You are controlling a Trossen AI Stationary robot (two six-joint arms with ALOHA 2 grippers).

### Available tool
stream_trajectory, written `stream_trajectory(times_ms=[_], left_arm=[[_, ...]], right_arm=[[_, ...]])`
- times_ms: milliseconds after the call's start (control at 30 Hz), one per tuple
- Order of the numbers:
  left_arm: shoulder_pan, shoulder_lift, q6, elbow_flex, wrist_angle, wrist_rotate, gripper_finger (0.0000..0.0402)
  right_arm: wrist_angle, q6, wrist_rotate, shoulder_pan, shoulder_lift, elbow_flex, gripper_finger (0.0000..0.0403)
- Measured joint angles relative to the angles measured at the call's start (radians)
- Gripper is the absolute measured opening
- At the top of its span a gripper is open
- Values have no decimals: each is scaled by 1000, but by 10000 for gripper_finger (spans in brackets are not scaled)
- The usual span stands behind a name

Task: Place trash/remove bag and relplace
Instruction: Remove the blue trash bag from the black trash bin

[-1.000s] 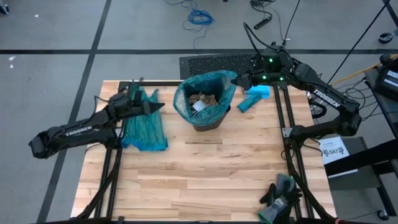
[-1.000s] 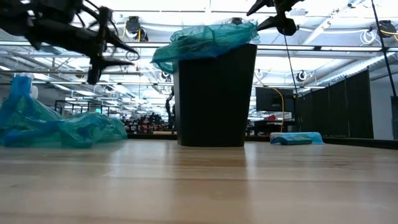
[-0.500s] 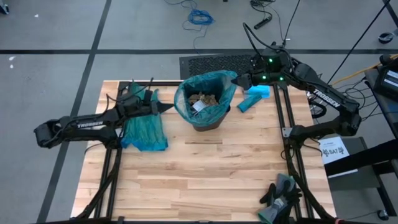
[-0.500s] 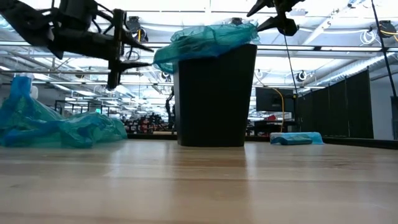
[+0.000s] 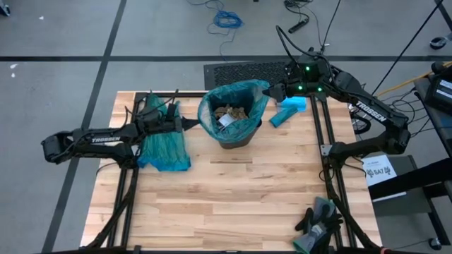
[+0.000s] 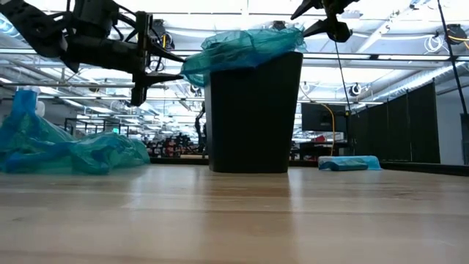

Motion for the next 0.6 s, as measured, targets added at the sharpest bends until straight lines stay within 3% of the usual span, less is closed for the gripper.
stream_trajectory(times_ms=[367, 467, 600], left_arm=[[0, -1, 60, 0, 215, -2, 147], [0, 0, 47, 0, 179, 7, 115], [0, 15, 45, 0, 176, 30, 32]], right_arm=[[0, 0, 0, 0, 0, 0, 238], [0, 0, 0, 0, 0, 0, 238], [0, -4, 0, 0, 0, 0, 238]])
